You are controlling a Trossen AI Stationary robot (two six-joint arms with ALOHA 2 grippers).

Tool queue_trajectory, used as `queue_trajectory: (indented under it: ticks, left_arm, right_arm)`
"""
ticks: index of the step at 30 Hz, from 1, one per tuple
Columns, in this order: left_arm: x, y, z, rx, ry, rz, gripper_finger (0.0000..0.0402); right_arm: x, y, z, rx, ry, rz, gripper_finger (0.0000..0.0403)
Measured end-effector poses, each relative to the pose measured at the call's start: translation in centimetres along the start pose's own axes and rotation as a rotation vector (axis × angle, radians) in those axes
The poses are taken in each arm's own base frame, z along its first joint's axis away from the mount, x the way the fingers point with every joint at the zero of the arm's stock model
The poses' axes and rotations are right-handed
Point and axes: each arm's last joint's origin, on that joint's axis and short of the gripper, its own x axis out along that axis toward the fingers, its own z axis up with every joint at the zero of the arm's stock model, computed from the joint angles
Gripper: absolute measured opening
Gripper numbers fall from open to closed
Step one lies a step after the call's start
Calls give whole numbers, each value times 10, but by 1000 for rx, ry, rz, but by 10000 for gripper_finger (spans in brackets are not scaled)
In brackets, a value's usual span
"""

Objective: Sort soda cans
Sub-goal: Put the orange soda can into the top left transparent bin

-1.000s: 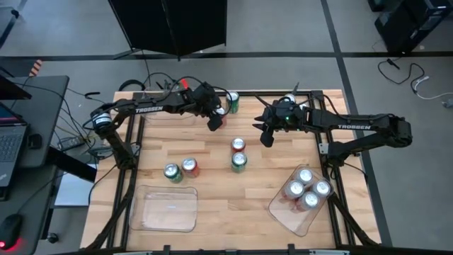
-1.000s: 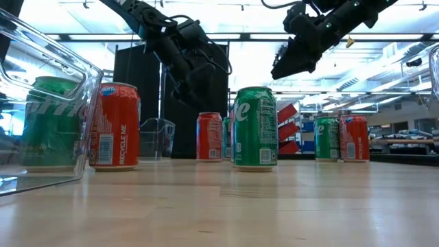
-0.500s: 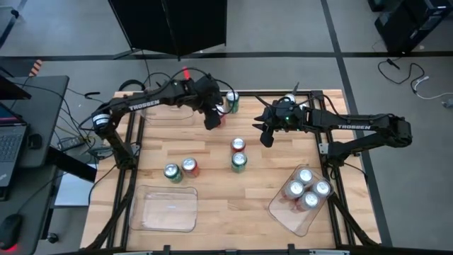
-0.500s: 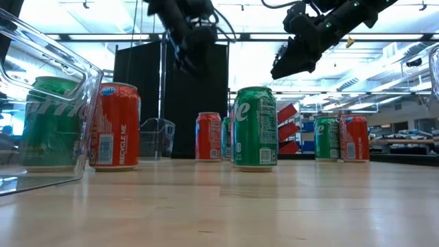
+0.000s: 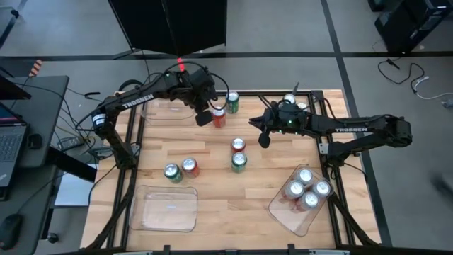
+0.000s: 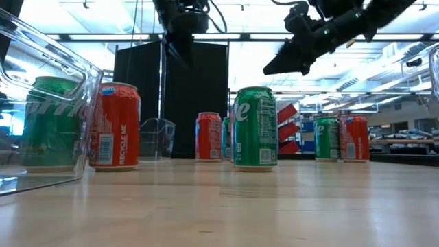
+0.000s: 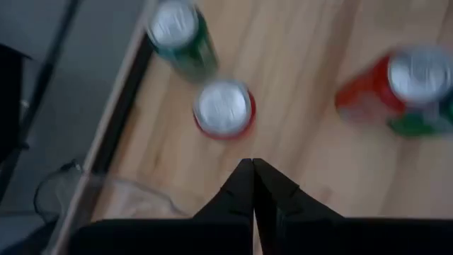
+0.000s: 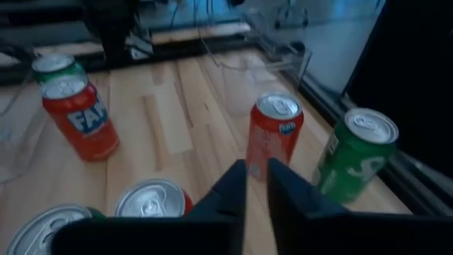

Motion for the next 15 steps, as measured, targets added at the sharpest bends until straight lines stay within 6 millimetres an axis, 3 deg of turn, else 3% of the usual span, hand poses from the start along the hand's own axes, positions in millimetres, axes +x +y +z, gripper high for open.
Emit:
queue_trajectory:
  ticks: [2,7,15]
  left_arm:
    - [0,0,-4,19,39,-15,7]
    - [9,1,-6,89,104,-4,34]
    - [39,0,6,114,109,-4,150]
  right_arm:
    - [1,0,-8,2,-39,1,7]
    - [2,-1,-20,38,-95,7,20]
    - [2,-1,-27,42,-74,13,8]
